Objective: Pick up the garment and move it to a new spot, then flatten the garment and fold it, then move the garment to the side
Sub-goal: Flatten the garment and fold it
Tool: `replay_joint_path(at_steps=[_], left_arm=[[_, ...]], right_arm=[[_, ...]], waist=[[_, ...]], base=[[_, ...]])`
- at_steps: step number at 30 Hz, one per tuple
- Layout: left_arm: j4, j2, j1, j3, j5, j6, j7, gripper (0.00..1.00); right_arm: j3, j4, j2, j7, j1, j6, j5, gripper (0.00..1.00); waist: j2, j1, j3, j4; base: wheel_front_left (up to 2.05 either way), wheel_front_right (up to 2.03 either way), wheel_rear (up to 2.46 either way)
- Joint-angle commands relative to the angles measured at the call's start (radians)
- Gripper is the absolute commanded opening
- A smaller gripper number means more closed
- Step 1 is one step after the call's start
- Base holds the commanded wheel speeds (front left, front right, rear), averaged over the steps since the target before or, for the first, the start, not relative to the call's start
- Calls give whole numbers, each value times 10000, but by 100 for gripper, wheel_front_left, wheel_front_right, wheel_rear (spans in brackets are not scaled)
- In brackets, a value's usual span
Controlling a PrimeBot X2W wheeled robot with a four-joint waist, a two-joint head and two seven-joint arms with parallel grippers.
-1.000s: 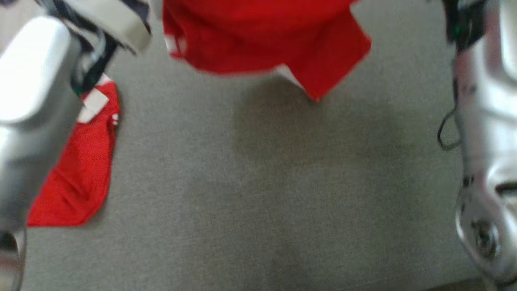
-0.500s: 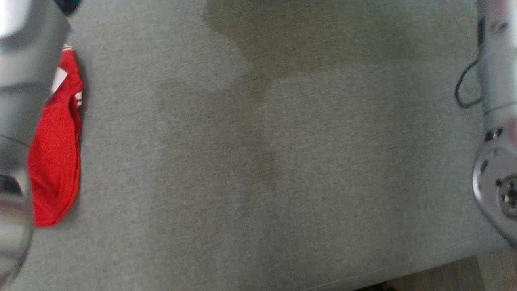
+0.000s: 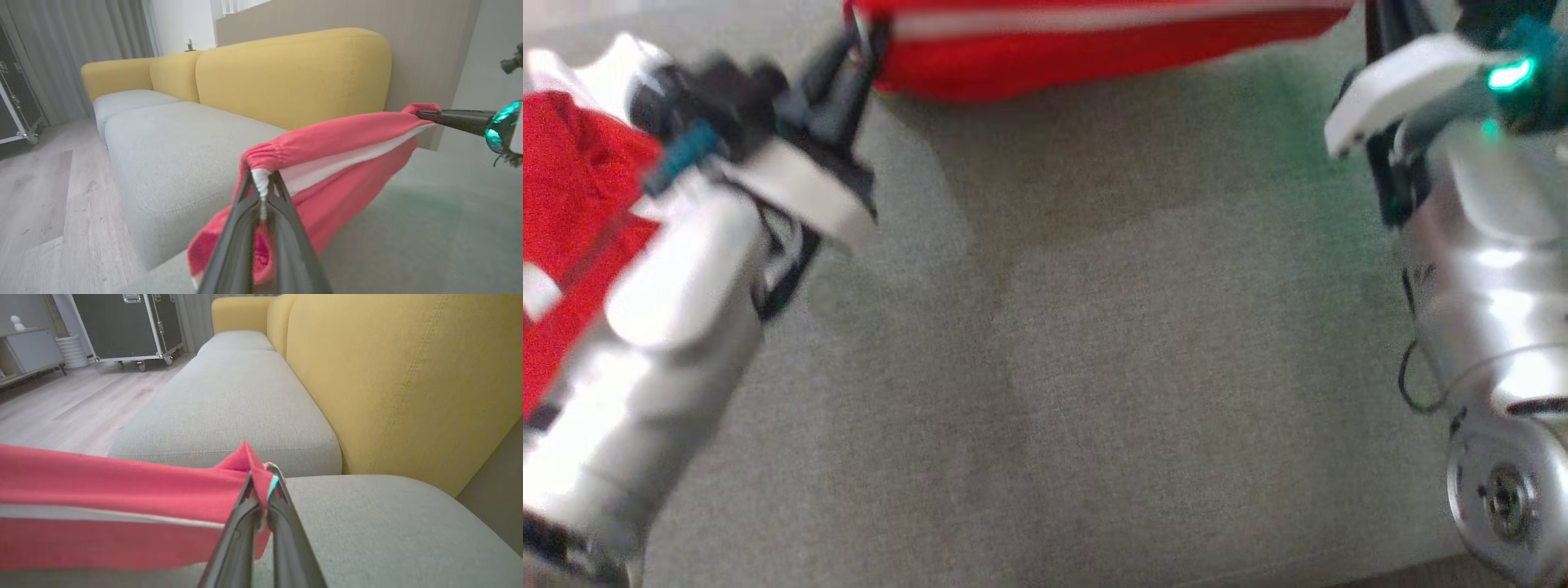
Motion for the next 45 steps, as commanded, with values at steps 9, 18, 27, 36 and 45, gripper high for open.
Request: replay_joint_path(at_steps=[9, 18, 27, 36, 45], left_arm=[[-1097, 784, 1950, -902, -65, 22, -50, 0], [-1573, 603, 3484, -1185, -23, 22, -50, 0], [-2133, 277, 4864, -1239, 232, 22, -51, 0], [-2373, -24, 5098, -1334, 142, 70, -51, 0], [-2087, -415, 4648, -1046, -67, 135, -36, 0]], right_arm=[[1347, 981, -507, 346, 1257, -7, 625, 0], [1854, 1161, -1160, 956, 2431, -7, 1616, 0], [2174, 860, -2025, 1154, 3506, -7, 2558, 0], [2174, -196, -2391, 1162, 3926, -7, 2784, 0], [1611, -1211, -2278, 1375, 3768, -7, 2114, 0]], waist=[[0, 3, -1790, 42], [0, 3, -3016, 7], [0, 3, -3670, -220], [0, 3, -3594, -54], [0, 3, -2974, 631]], base=[[0, 0, 0], [0, 0, 0], [0, 0, 0], [0, 0, 0], [0, 0, 0]])
